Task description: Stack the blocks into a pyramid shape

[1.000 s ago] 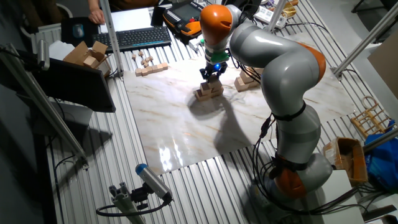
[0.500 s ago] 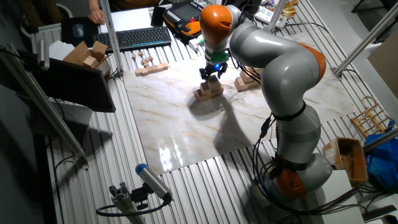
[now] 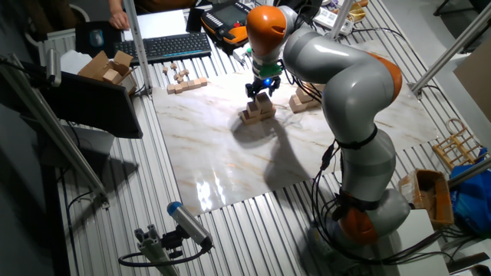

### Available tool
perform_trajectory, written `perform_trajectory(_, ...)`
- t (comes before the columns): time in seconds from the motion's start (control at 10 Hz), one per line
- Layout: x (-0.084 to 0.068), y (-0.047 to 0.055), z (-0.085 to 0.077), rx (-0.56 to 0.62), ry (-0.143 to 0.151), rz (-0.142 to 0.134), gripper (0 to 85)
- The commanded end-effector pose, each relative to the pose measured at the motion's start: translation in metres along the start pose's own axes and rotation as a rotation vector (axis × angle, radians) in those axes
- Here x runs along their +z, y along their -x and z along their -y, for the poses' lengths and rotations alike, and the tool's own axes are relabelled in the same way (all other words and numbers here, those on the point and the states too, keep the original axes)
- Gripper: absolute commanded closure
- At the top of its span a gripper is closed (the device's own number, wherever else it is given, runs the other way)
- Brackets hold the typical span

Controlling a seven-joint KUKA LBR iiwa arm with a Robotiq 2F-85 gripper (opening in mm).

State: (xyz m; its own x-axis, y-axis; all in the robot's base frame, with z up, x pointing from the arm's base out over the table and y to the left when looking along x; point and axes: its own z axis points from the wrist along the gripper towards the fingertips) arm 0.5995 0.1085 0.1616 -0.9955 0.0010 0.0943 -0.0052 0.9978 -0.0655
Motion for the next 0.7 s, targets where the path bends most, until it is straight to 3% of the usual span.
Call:
perform_trajectory(0.0, -0.002, 0.0, 0.001, -0.002, 0.004, -0.002, 17.0)
perform_trajectory(0.2, -0.007, 0.004, 0.007, -0.012, 0.018, 0.0, 17.0)
perform_trajectory(0.3, -0.008, 0.004, 0.012, -0.023, 0.023, 0.017, 17.0)
perform_trajectory(0.4, -0.01, 0.005, 0.017, -0.047, 0.017, 0.031, 34.0)
perform_trajectory(0.6, -0.014, 0.006, 0.03, -0.1, 0.001, 0.046, 34.0)
